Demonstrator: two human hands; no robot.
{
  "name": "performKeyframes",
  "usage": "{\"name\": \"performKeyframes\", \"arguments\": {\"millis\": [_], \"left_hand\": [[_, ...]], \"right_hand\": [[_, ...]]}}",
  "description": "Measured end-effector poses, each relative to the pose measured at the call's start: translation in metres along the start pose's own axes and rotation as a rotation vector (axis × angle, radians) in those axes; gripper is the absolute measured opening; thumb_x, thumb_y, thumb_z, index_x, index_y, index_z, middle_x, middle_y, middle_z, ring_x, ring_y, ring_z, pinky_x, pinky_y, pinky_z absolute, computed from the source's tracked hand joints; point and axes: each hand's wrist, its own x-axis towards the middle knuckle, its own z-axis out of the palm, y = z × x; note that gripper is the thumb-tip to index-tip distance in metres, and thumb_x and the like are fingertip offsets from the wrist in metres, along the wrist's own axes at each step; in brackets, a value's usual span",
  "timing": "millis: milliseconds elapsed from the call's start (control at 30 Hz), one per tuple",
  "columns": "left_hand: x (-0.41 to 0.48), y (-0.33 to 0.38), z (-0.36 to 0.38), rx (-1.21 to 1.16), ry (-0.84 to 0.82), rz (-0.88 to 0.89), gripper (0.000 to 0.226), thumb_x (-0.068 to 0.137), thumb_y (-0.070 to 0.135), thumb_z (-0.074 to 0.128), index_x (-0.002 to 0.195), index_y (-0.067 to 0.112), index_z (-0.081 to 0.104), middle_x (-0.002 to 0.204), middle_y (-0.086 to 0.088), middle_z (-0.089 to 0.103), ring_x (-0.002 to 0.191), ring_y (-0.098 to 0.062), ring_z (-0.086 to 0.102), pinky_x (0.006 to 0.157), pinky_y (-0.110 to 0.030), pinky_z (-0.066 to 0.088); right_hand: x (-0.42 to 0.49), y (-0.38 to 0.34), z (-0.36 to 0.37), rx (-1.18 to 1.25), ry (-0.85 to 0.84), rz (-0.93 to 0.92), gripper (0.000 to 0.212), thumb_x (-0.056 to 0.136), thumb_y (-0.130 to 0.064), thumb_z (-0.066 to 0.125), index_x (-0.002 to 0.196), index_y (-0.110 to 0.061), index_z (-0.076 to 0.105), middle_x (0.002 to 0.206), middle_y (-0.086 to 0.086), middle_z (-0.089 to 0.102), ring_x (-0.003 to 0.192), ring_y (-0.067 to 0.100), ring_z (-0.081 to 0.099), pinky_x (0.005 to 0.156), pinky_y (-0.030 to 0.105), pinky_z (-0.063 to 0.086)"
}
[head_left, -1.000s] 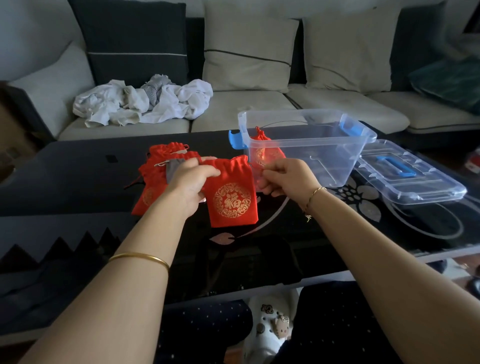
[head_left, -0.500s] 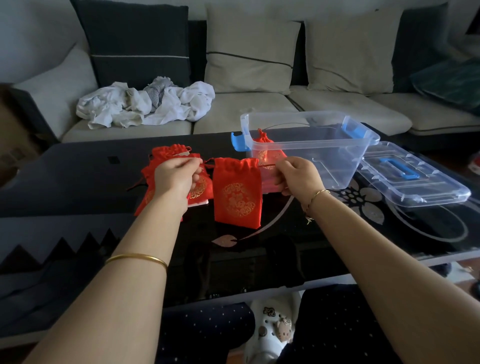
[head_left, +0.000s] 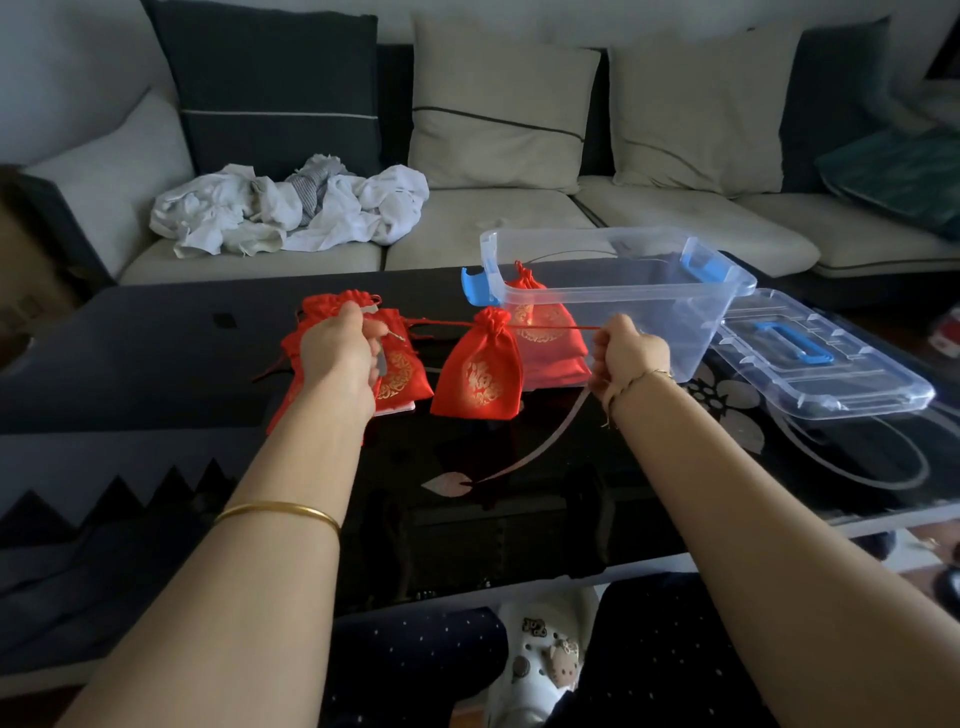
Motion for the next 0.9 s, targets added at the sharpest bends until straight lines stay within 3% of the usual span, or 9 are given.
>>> {"name": "performKeyframes", "arguments": {"millis": [133, 200, 333, 433, 533, 600, 700, 800, 900], "left_hand": [[-0.014, 0.012, 0.004, -0.285, -0.292, 0.066, 0.044, 0.101, 0.035, 0.037, 0.063, 0.015, 0.048, 0.077, 0.001, 0.069, 0.078, -0.012, 0.064, 0.078, -0.026, 0.047], [-0.021, 0.017, 0.007, -0.294, -0.433, 0.128, 0.042, 0.101, 0.034, 0.036, 0.067, 0.015, 0.051, 0.07, 0.003, 0.07, 0.081, -0.013, 0.068, 0.086, -0.03, 0.048], [-0.036, 0.019, 0.017, -0.163, -0.611, 0.204, 0.025, 0.098, 0.023, 0.047, 0.082, 0.012, 0.062, 0.063, 0.003, 0.059, 0.06, -0.01, 0.059, 0.066, -0.025, 0.053], [-0.036, 0.013, 0.024, 0.14, -0.633, 0.36, 0.013, 0.092, 0.014, 0.057, 0.085, 0.017, 0.067, 0.065, 0.001, 0.054, 0.053, -0.008, 0.046, 0.051, -0.019, 0.041], [-0.038, 0.009, 0.028, 0.269, -0.674, 0.436, 0.01, 0.087, 0.016, 0.065, 0.077, 0.019, 0.069, 0.053, 0.002, 0.044, 0.046, -0.008, 0.036, 0.046, -0.02, 0.032], [-0.039, 0.009, 0.03, 0.277, -0.67, 0.446, 0.017, 0.086, 0.018, 0.066, 0.07, 0.015, 0.067, 0.054, -0.003, 0.043, 0.044, -0.009, 0.034, 0.044, -0.02, 0.029], [-0.037, 0.009, 0.03, 0.193, -0.649, 0.397, 0.022, 0.087, 0.015, 0.064, 0.066, 0.014, 0.066, 0.061, -0.009, 0.049, 0.046, -0.01, 0.034, 0.043, -0.021, 0.027], [-0.036, 0.008, 0.028, 0.107, -0.668, 0.35, 0.019, 0.091, 0.009, 0.058, 0.075, 0.01, 0.068, 0.057, 0.002, 0.055, 0.045, -0.005, 0.038, 0.041, -0.016, 0.029], [-0.037, 0.008, 0.027, 0.093, -0.698, 0.343, 0.019, 0.092, 0.007, 0.055, 0.078, 0.009, 0.068, 0.063, -0.001, 0.054, 0.046, -0.004, 0.038, 0.041, -0.014, 0.029]], "right_hand": [[-0.009, -0.01, 0.001, -0.07, -0.015, -0.227, 0.032, 0.084, -0.011, 0.043, 0.054, -0.014, 0.052, 0.053, 0.0, 0.044, 0.05, 0.015, 0.037, 0.053, 0.031, 0.033], [-0.017, -0.016, 0.003, -0.054, -0.096, -0.339, 0.032, 0.084, -0.009, 0.046, 0.054, -0.014, 0.055, 0.052, -0.001, 0.048, 0.051, 0.014, 0.04, 0.055, 0.032, 0.035], [-0.037, -0.028, 0.016, -0.124, -0.244, -0.551, 0.029, 0.086, -0.01, 0.049, 0.058, -0.017, 0.058, 0.06, -0.004, 0.055, 0.059, 0.012, 0.047, 0.059, 0.031, 0.038], [-0.047, -0.032, 0.024, -0.175, -0.324, -0.659, 0.031, 0.086, -0.008, 0.05, 0.058, -0.02, 0.058, 0.059, -0.015, 0.058, 0.06, 0.0, 0.049, 0.062, 0.021, 0.04], [-0.054, -0.033, 0.029, -0.229, -0.398, -0.754, 0.026, 0.085, -0.005, 0.05, 0.061, -0.009, 0.06, 0.063, -0.009, 0.06, 0.066, 0.005, 0.052, 0.065, 0.025, 0.042], [-0.057, -0.034, 0.031, -0.199, -0.433, -0.733, 0.026, 0.087, -0.007, 0.049, 0.064, -0.008, 0.06, 0.067, -0.003, 0.06, 0.067, 0.009, 0.052, 0.061, 0.022, 0.043], [-0.053, -0.032, 0.032, -0.085, -0.4, -0.518, 0.032, 0.095, -0.022, 0.043, 0.073, -0.007, 0.06, 0.071, 0.003, 0.058, 0.066, 0.012, 0.05, 0.058, 0.02, 0.042], [-0.047, -0.024, 0.029, -0.257, -0.479, -0.305, 0.04, 0.098, -0.035, 0.034, 0.081, -0.009, 0.06, 0.074, 0.004, 0.058, 0.063, 0.014, 0.05, 0.056, 0.024, 0.04], [-0.046, -0.015, 0.03, -0.3, -0.584, -0.224, 0.036, 0.099, -0.034, 0.037, 0.088, -0.008, 0.06, 0.075, 0.001, 0.057, 0.064, 0.013, 0.048, 0.06, 0.026, 0.038]]}}
